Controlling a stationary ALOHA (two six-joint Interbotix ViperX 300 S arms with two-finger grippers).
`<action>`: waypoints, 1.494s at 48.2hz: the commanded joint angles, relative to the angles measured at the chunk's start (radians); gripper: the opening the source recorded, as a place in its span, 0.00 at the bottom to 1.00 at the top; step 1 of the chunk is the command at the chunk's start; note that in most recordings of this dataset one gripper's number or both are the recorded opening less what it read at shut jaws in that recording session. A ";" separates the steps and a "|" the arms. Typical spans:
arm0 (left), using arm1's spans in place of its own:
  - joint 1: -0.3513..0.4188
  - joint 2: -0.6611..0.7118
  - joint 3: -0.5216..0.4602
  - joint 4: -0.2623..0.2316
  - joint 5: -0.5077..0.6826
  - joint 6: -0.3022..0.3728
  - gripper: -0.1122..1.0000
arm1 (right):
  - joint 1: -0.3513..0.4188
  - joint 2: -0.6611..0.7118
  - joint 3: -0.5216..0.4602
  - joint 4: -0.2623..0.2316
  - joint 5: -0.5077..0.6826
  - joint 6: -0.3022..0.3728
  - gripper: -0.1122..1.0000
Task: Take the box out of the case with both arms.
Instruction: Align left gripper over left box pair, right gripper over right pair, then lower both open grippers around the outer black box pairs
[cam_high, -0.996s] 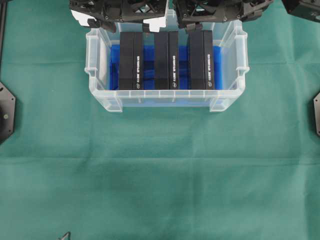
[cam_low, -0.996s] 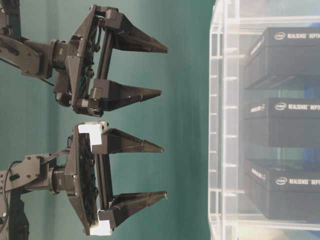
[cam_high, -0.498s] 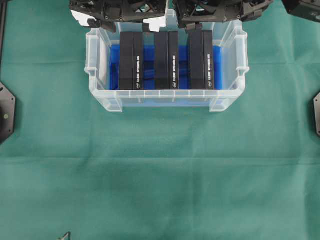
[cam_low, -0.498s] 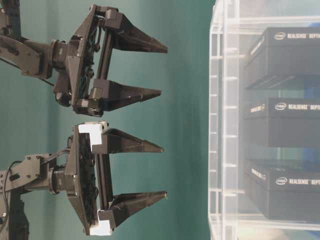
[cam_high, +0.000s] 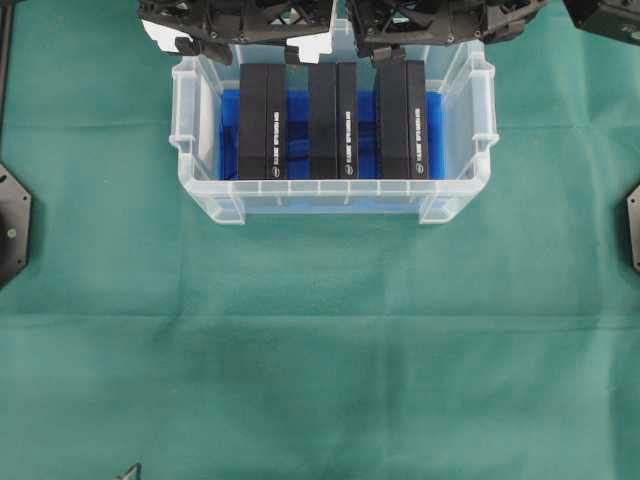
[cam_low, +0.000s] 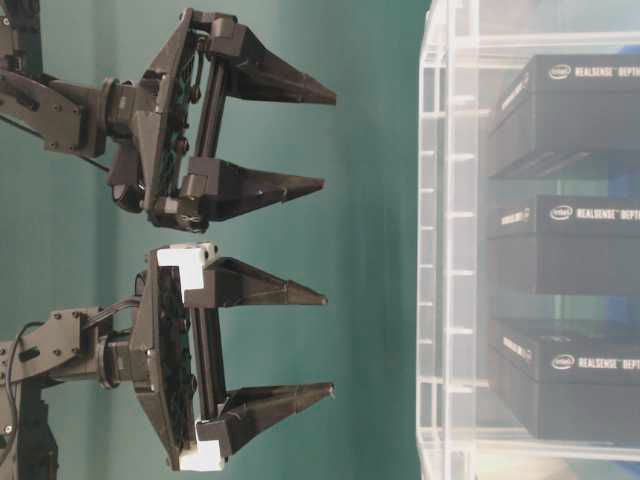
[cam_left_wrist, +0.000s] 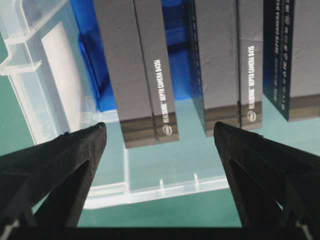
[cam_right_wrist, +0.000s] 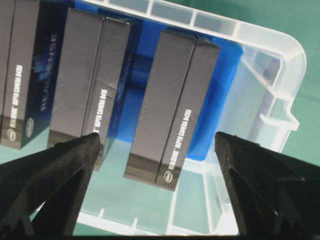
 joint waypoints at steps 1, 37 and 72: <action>-0.002 -0.012 -0.015 0.008 -0.003 -0.002 0.93 | 0.003 -0.011 -0.002 -0.002 0.003 0.003 0.96; -0.005 -0.020 0.140 0.028 -0.127 -0.003 0.93 | 0.005 -0.011 0.123 -0.002 -0.114 0.061 0.96; -0.005 0.009 0.319 0.028 -0.331 -0.035 0.93 | 0.012 0.035 0.305 0.031 -0.341 0.095 0.96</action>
